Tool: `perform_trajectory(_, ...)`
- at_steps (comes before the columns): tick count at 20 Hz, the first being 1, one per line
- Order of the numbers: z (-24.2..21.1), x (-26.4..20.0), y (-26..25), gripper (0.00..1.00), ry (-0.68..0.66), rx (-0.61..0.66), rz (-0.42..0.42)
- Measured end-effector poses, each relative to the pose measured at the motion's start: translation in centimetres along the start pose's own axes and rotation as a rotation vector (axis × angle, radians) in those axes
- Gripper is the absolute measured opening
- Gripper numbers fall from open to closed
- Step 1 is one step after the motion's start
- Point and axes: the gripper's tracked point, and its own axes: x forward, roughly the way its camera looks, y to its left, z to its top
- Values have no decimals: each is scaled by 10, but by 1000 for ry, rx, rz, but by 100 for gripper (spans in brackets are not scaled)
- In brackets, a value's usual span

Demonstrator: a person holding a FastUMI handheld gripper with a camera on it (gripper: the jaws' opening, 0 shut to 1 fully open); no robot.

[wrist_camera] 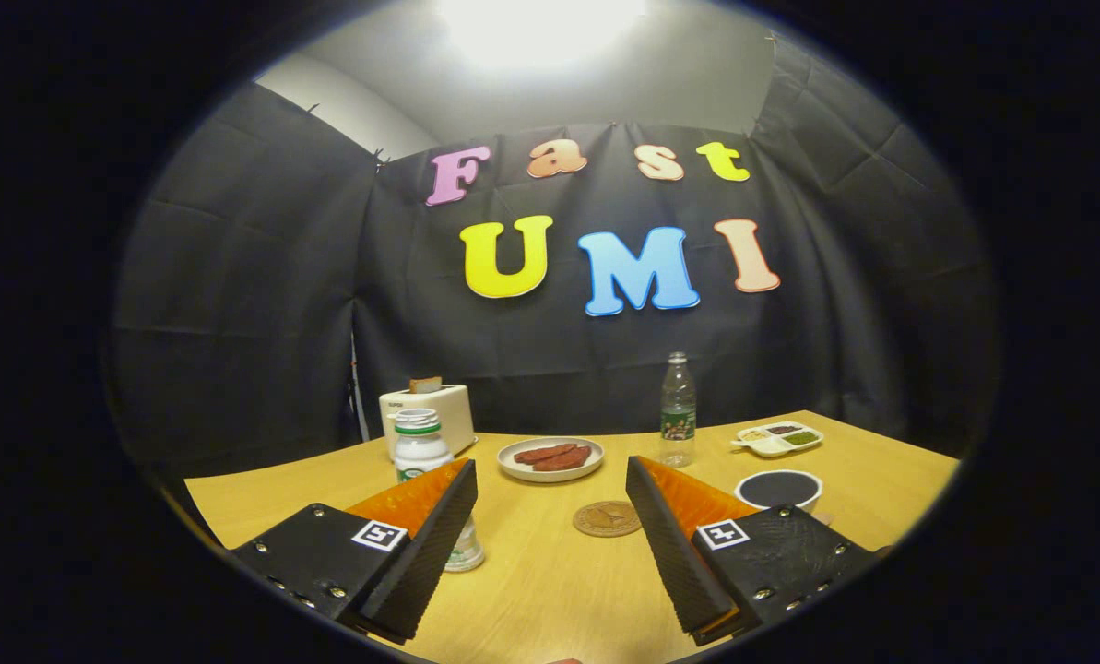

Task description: Take the bottle from table, then pour the juice into the cup, finally place the bottle on the coaster

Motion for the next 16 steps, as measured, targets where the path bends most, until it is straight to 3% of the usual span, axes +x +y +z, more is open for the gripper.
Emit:
perform_trajectory(9,-38,42,71,99,72,-18,106)
perform_trajectory(16,-67,75,84,98,121,-6,95)
